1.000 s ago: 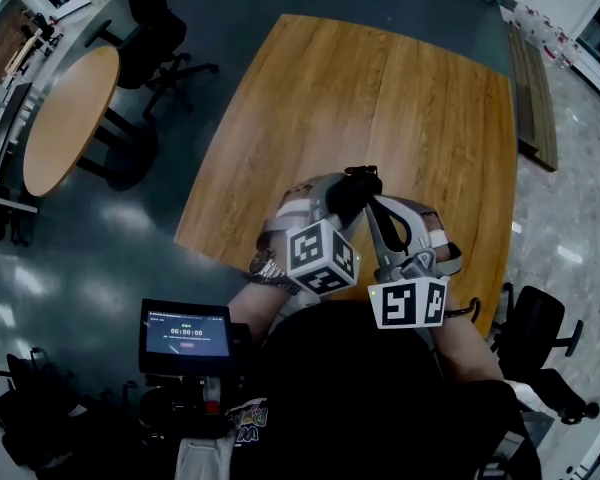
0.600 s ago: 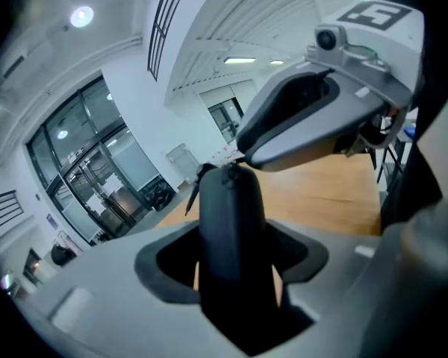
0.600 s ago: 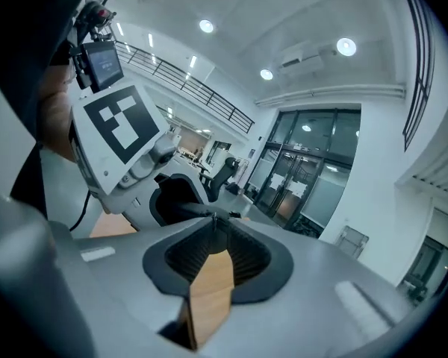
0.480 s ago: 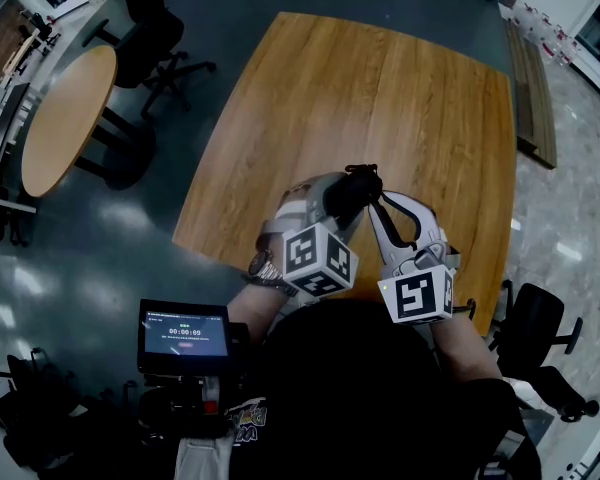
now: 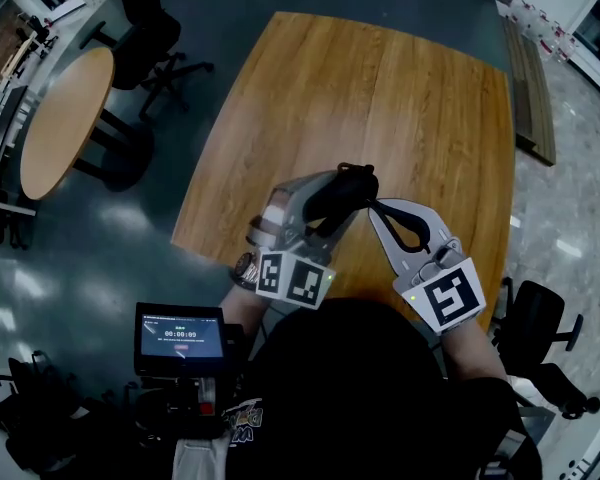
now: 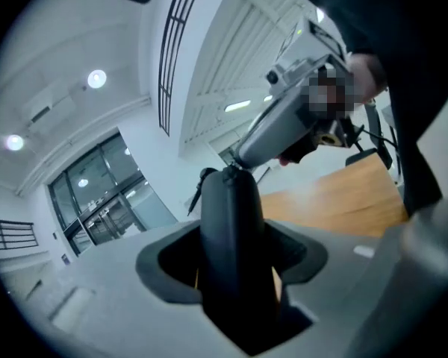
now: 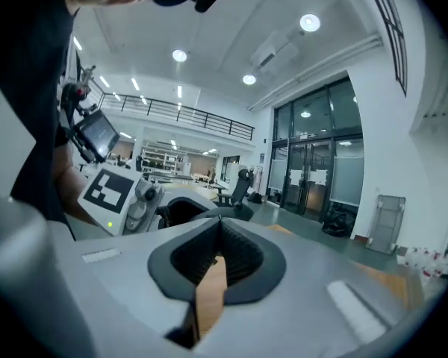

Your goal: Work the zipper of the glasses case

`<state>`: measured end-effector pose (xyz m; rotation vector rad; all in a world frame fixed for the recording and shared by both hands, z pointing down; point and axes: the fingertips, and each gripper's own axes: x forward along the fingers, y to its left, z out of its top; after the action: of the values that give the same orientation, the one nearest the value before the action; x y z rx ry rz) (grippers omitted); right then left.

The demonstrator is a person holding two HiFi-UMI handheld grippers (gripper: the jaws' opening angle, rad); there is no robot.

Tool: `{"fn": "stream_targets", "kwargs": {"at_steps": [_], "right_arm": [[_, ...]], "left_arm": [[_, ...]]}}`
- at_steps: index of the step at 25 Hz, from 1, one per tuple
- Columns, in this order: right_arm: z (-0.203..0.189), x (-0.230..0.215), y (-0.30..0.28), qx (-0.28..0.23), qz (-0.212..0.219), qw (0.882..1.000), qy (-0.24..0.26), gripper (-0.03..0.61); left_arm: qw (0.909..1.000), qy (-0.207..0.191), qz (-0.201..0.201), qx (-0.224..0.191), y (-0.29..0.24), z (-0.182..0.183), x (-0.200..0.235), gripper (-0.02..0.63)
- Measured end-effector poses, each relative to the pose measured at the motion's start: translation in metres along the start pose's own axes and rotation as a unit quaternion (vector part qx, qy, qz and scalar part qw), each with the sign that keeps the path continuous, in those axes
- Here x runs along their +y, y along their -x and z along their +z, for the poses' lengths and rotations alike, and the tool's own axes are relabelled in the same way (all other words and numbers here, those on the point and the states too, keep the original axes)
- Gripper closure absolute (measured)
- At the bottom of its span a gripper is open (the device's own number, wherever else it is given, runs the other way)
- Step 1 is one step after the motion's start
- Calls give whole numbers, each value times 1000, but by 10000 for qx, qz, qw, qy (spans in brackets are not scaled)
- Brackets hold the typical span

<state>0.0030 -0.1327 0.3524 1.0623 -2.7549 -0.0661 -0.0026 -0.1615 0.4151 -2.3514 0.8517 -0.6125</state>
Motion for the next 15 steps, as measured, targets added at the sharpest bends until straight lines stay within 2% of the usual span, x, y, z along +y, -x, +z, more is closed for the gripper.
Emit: {"fn": "stream_targets", "kwargs": {"at_steps": [2, 4, 8, 11, 13, 15], "right_arm": [[6, 1, 4, -55, 91, 9998, -150, 572], [10, 1, 7, -91, 164, 9997, -186, 572], [10, -7, 11, -45, 210, 9992, -352, 572], [8, -9, 12, -162, 512, 9938, -975, 572], [8, -5, 13, -219, 895, 9797, -1778, 572], [6, 1, 12, -226, 1452, 9535, -2633, 572]], "left_arm": [[9988, 75, -77, -481, 11, 7, 0, 362], [9954, 265, -321, -868, 19, 12, -1, 360], [9850, 587, -731, -1446, 37, 25, -2, 359], [9737, 882, -951, -1875, 51, 43, 0, 357], [9675, 967, -1074, -2075, 62, 56, 4, 357], [9619, 965, -1175, -2273, 72, 70, 8, 357]]}}
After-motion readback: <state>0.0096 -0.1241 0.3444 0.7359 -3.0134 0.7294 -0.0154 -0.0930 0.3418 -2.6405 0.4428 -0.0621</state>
